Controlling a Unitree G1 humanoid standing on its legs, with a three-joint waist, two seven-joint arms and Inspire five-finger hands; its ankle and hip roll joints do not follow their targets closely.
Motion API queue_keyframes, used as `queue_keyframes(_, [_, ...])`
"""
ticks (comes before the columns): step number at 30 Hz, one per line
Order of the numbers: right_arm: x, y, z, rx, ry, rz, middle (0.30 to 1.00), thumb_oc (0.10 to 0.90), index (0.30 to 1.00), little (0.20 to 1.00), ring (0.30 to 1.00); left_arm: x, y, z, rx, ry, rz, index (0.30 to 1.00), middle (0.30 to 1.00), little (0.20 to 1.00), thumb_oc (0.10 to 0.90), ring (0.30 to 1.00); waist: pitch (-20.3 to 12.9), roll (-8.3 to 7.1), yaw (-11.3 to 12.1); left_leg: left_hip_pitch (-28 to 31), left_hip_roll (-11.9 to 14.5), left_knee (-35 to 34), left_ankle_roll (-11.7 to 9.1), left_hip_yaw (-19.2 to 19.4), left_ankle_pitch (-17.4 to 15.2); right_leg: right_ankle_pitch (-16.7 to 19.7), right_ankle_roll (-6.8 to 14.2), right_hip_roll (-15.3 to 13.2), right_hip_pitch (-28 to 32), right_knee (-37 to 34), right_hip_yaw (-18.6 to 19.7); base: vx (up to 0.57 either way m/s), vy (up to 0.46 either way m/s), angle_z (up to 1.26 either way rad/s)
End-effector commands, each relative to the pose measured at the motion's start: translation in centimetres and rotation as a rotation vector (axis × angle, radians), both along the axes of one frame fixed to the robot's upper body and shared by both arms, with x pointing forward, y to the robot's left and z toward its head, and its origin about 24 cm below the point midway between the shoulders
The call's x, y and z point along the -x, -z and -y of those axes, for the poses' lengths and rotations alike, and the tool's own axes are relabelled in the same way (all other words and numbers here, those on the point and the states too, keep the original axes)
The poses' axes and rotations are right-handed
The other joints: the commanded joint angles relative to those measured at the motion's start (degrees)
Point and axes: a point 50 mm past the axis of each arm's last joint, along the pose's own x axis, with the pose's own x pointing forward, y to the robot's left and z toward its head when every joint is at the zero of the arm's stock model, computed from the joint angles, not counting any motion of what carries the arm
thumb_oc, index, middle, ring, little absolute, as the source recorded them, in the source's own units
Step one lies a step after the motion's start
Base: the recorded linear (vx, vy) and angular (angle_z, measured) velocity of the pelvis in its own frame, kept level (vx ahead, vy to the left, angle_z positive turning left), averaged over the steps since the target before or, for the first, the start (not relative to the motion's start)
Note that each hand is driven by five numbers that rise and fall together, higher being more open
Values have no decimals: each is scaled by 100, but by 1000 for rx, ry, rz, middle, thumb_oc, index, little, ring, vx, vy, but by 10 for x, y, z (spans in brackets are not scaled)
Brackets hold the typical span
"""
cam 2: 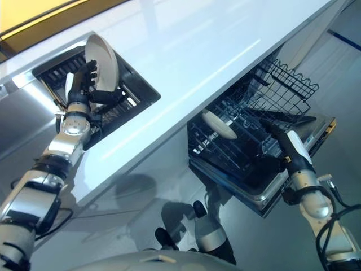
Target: Pick up plates and place into dishwasher.
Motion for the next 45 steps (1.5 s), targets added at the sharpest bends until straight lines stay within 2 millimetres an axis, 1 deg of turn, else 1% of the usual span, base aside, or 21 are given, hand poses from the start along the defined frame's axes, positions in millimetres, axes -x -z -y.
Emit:
queue_keyframes(1, [-20,-48,-2,0,1,252,900,800,900,900,900,-9,-55,-4,-64,-36,163,900,900,900,800,900,-140,-190,83,-118,-134,376,259,124,-584,-327,572,229,-428,563,-179,-13,-38,-1])
queue_keyframes(7, [-22,-49,-4,-2,7,273,900,800,900,900,900,-12,-69,-3,-79,-48,186,900,900,900,800,900,-27,-227,72,-179,-122,425,263,146,-600,-318,568,231,-461,558,-180,-6,-5,0])
queue_keyframes(8, [-22,-49,-4,-2,10,275,900,800,900,900,900,-13,-70,-2,-81,-47,185,829,829,818,718,829,-21,-229,72,-185,-119,428,260,147,-598,-317,570,233,-464,559,-178,0,0,0])
queue_keyframes(9, [-22,-49,-5,-3,12,278,900,800,900,900,900,-13,-71,-2,-78,-52,183,552,552,494,394,552,-15,-232,71,-187,-117,429,257,152,-595,-311,572,237,-462,552,-173,0,0,0])
queue_keyframes(10, [-22,-50,-5,-3,12,280,900,800,900,900,900,-13,-71,-2,-70,-55,181,401,401,318,218,401,-13,-234,65,-187,-119,428,258,146,-595,-312,571,241,-458,545,-168,0,0,0])
queue_keyframes(11, [-22,-50,-4,-3,11,280,900,800,900,900,900,-13,-71,-3,-63,-56,179,401,401,318,218,401,-17,-233,61,-183,-115,430,256,154,-598,-314,572,238,-456,543,-174,0,0,0])
queue_keyframes(12, [-22,-50,-3,-4,12,281,900,800,900,900,900,-13,-72,-5,-59,-57,178,300,300,200,100,300,-18,-234,59,-182,-110,437,254,163,-596,-317,567,233,-451,540,-182,0,0,0])
queue_keyframes(28, [-16,-49,-4,17,-12,274,900,800,900,900,900,-9,-74,-14,-107,-71,181,300,300,200,100,300,-298,-136,71,15,-125,339,212,126,-553,-333,524,244,-212,413,-222,-6,-2,0])
queue_keyframes(29, [-16,-50,-4,19,-17,276,900,800,900,900,900,-9,-74,-15,-111,-77,182,300,300,200,100,300,-324,-168,76,-27,-112,351,213,213,-419,-226,469,252,-256,421,-225,0,0,0])
queue_keyframes(30, [-15,-50,-3,19,-16,275,900,800,900,900,900,-9,-73,-15,-114,-75,182,300,300,200,100,300,-346,-122,79,33,-128,320,203,116,-538,-327,514,251,-194,400,-219,-88,-38,-3])
queue_keyframes(31, [-15,-50,-4,22,-20,276,900,800,900,900,900,-8,-73,-16,-117,-80,181,300,300,200,100,300,-363,-153,79,-10,-114,341,209,205,-416,-229,465,257,-238,412,-224,60,88,1])
queue_keyframes(32, [-14,-51,-3,30,-28,278,900,800,900,900,900,-7,-73,-20,-130,-93,182,300,300,200,100,300,-478,-75,79,98,-131,294,192,109,-531,-334,497,259,-123,361,-225,-23,43,0])
queue_keyframes(34, [-14,-51,-2,36,-34,277,900,800,900,900,900,-5,-74,-24,-130,-111,185,300,300,200,100,300,-566,-50,80,117,-132,284,181,108,-529,-334,490,259,-87,325,-229,-16,33,3])
queue_keyframes(35, [-13,-52,-2,39,-38,277,900,800,900,900,900,-5,-75,-26,-130,-120,187,300,300,200,100,300,-582,-84,79,70,-116,309,187,198,-411,-237,442,263,-131,337,-237,-9,29,4])
queue_keyframes(37, [-12,-51,-2,46,-42,275,900,800,900,900,900,-2,-75,-34,-134,-147,189,300,300,200,100,300,-690,-14,79,170,-133,266,167,104,-527,-338,480,260,-15,273,-236,-8,14,2])
queue_keyframes(38, [-12,-52,-2,48,-47,278,900,800,900,900,900,0,-76,-38,-136,-157,192,300,300,200,100,300,-704,-43,78,125,-119,289,171,197,-407,-241,432,264,-60,289,-247,0,0,0])
queue_keyframes(39, [-11,-52,-2,48,-50,278,900,800,900,900,900,2,-78,-43,-153,-167,197,300,300,200,100,300,-770,17,80,205,-135,246,154,105,-521,-344,475,261,15,258,-243,-32,35,4])
queue_keyframes(41, [-10,-54,-2,51,-59,278,900,800,900,900,900,5,-80,-48,-164,-176,205,300,300,200,100,300,-797,5,79,171,-124,258,156,191,-396,-250,425,270,-27,280,-252,-40,41,5])
queue_keyframes(42, [-9,-54,-1,53,-68,277,900,800,900,900,900,7,-83,-50,-188,-174,211,300,300,200,100,300,-855,81,86,241,-146,212,140,85,-509,-367,466,267,43,260,-253,-48,44,9])
queue_keyframes(43, [-9,-54,-1,55,-72,278,900,800,900,900,900,7,-84,-51,-200,-172,213,300,300,200,100,300,-859,90,85,246,-149,207,138,81,-507,-373,462,270,49,264,-253,-54,46,10])
queue_keyframes(45, [-9,-57,-1,55,-84,281,900,800,900,900,900,9,-87,-52,-242,-161,214,300,300,200,100,300,-875,79,91,202,-136,220,136,167,-384,-291,410,284,1,297,-266,-132,-19,5])
